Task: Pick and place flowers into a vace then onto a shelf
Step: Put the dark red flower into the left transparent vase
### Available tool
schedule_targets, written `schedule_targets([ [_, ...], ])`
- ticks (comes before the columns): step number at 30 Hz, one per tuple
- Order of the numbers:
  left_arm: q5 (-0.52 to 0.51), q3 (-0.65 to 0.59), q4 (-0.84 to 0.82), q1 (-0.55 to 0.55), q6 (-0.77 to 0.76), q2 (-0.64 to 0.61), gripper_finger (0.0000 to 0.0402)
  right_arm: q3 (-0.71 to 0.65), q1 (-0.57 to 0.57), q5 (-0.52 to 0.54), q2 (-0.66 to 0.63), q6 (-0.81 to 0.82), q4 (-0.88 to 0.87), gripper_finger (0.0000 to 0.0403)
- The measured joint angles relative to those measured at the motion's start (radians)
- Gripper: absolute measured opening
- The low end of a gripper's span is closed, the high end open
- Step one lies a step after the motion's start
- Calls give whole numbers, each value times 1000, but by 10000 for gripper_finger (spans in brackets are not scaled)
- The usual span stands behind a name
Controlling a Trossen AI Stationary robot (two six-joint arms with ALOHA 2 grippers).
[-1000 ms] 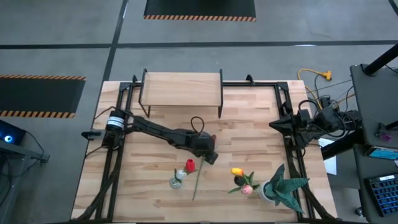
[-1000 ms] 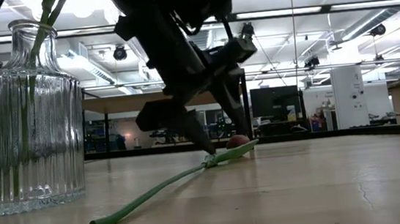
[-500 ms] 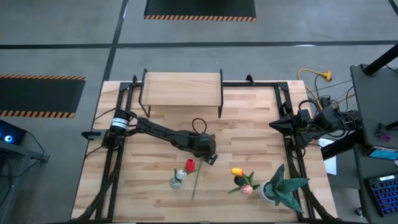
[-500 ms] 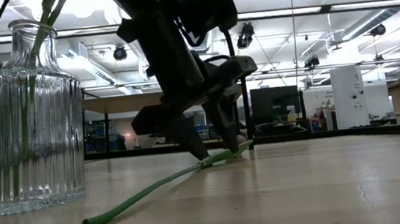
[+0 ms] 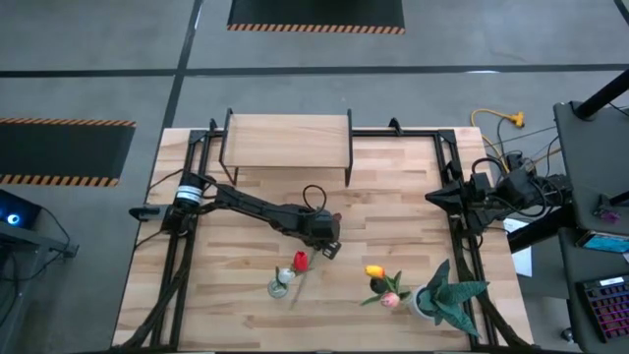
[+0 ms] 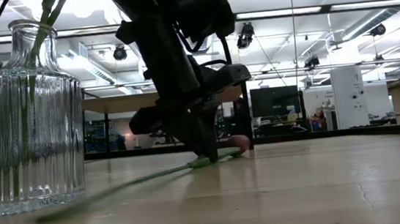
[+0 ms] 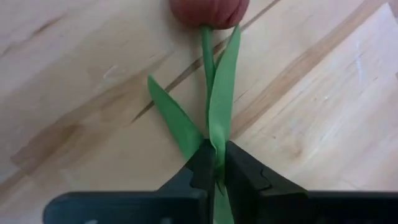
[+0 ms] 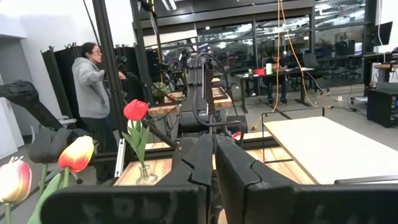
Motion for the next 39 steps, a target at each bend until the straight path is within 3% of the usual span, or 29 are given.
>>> schedule_targets([
  [9, 39, 7, -8, 35, 119, -70, 2, 0, 0, 0, 0, -7, 0, 13],
  [19, 40, 127, -7, 35, 303, -194, 1, 0, 0, 1, 0, -6, 0, 13],
  [24, 63, 248, -3, 32, 421, -233, 0, 0, 0, 1, 0, -4, 0, 13],
  [29, 154, 403, 33, 18, 540, -236, 0, 0, 0, 1, 0, -4, 1, 13],
  [39, 157, 737, 75, -56, 788, -240, 0, 0, 0, 1, 0, 2, 0, 13],
])
